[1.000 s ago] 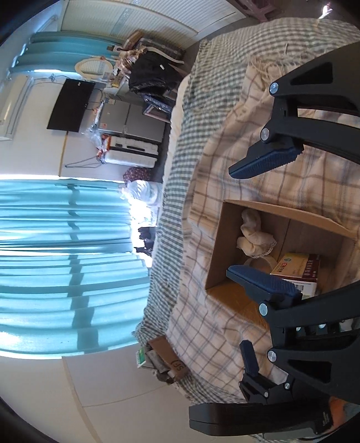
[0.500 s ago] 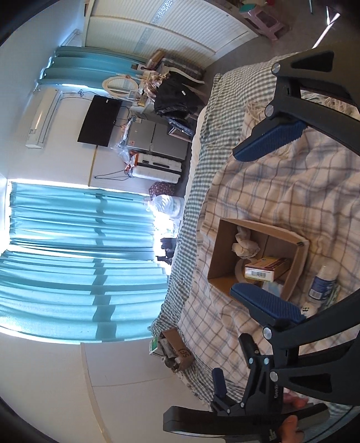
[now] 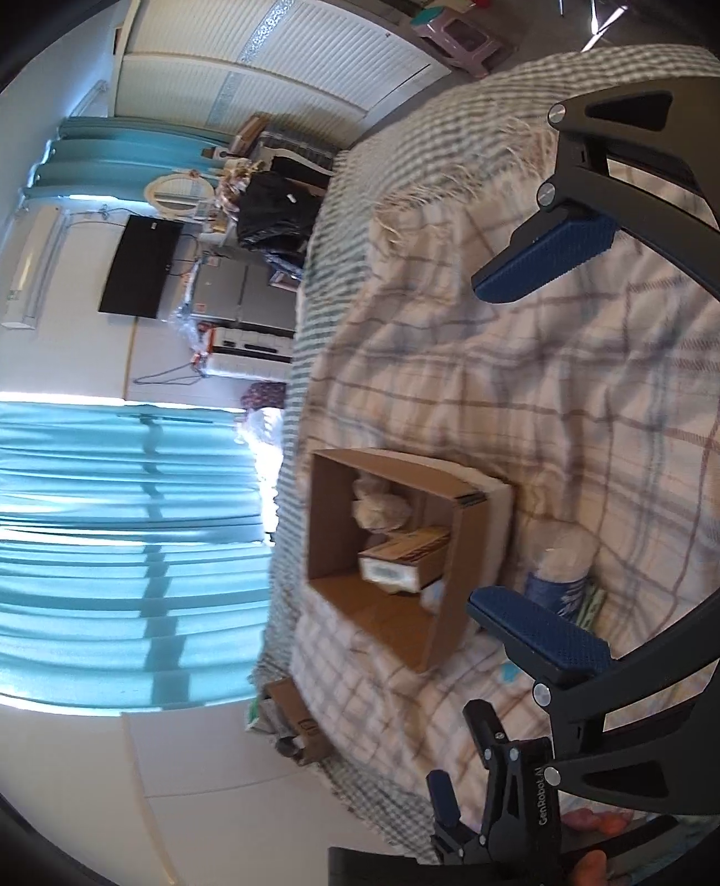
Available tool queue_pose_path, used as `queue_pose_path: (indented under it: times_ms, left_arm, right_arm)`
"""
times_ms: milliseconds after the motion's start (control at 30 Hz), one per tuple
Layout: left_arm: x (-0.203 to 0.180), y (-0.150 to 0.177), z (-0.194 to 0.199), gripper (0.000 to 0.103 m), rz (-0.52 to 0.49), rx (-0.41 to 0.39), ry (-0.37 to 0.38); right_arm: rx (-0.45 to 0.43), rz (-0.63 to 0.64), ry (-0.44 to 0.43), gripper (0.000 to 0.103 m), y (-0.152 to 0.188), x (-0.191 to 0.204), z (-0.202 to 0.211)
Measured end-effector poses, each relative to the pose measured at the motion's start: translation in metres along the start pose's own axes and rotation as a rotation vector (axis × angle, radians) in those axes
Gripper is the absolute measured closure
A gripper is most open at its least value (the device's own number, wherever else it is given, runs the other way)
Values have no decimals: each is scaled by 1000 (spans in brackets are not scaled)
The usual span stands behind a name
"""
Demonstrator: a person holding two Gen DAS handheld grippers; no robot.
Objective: Organize objects
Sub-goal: 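Grasp the white earbud case with the left gripper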
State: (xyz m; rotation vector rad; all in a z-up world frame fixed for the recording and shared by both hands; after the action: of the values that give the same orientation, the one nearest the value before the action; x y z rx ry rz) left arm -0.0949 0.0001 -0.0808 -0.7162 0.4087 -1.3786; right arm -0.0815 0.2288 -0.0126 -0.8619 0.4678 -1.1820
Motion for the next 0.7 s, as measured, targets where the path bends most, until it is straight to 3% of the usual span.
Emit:
queue_pose_path:
  times_ms: [167, 333, 433, 500, 633, 667, 700]
  left_arm:
    - [-5, 39, -32, 0, -2, 66, -18]
    - [-23, 76, -55, 0, -119, 201, -36]
    - [-38, 83, -55, 1, -195, 185, -52]
    - [-44, 87, -57, 18, -219, 187, -40]
    - [-52, 95, -69, 25, -252, 225, -17]
    - [-52, 95, -70, 31, -251, 229, -13]
    - [-52, 96, -71, 42, -249, 234, -5]
  right_arm:
    - [42, -50, -24, 0, 40, -9, -35]
    - [132, -54, -7, 0, 62, -10, -58]
    - [124, -32, 0, 0, 63, -6, -57]
    - [132, -26, 0, 0, 64, -6, -59]
    - [151, -37, 3, 0, 65, -7, -62]
    - [150, -40, 3, 0, 65, -7, -61]
    - [148, -41, 4, 0, 64, -7, -62]
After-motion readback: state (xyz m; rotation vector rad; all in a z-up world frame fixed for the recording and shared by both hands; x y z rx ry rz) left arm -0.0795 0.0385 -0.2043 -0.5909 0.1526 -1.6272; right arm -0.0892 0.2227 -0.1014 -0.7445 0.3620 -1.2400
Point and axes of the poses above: each gripper's, at about its wrist camera, not at the fingertips, and z roughly against the way its jaws point, x to its left, y to its underside, the point moved 1 cm from there along -z, roughly the way its jaws point, and after that the axes turned 15 degrees about -y, right-handed, at the moved point
